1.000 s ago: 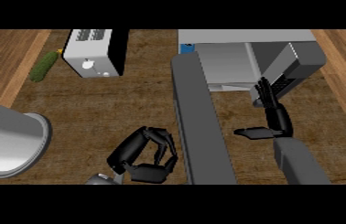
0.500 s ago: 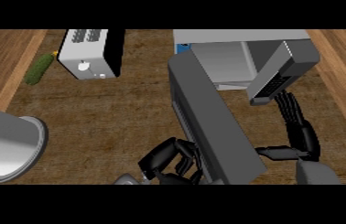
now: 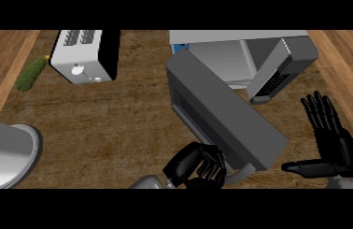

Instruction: Pick up the milk, place it into the microwave and close the microwave

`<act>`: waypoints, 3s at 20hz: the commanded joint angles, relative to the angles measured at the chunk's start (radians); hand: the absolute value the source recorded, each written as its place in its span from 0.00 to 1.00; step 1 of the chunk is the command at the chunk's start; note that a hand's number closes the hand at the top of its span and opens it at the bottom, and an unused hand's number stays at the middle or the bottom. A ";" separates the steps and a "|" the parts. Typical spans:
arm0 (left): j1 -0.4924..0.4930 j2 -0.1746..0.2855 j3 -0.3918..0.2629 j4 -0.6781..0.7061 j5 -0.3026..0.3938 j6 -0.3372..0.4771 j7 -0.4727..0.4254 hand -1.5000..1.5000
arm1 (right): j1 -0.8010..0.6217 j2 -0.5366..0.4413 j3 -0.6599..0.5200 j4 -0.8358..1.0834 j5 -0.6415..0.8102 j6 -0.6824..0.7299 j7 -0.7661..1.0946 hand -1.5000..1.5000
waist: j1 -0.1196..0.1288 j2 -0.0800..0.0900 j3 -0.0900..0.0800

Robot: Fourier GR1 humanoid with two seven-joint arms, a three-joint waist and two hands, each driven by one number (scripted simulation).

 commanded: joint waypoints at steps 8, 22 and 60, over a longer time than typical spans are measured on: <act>-0.169 -0.012 -0.088 0.024 0.266 0.312 -0.043 1.00 | 0.009 -0.089 -0.015 -0.161 -0.136 0.150 0.120 0.00 | -0.069 0.015 -0.003; -0.410 -0.013 0.013 0.166 0.479 0.421 -0.090 1.00 | -0.035 -0.146 0.036 -0.291 -0.251 0.278 0.217 0.00 | -0.175 0.043 -0.002; -0.559 -0.013 0.177 0.366 0.826 0.383 -0.384 1.00 | -0.146 -0.263 -0.007 -0.369 -0.513 0.303 0.400 0.00 | -0.260 0.098 -0.001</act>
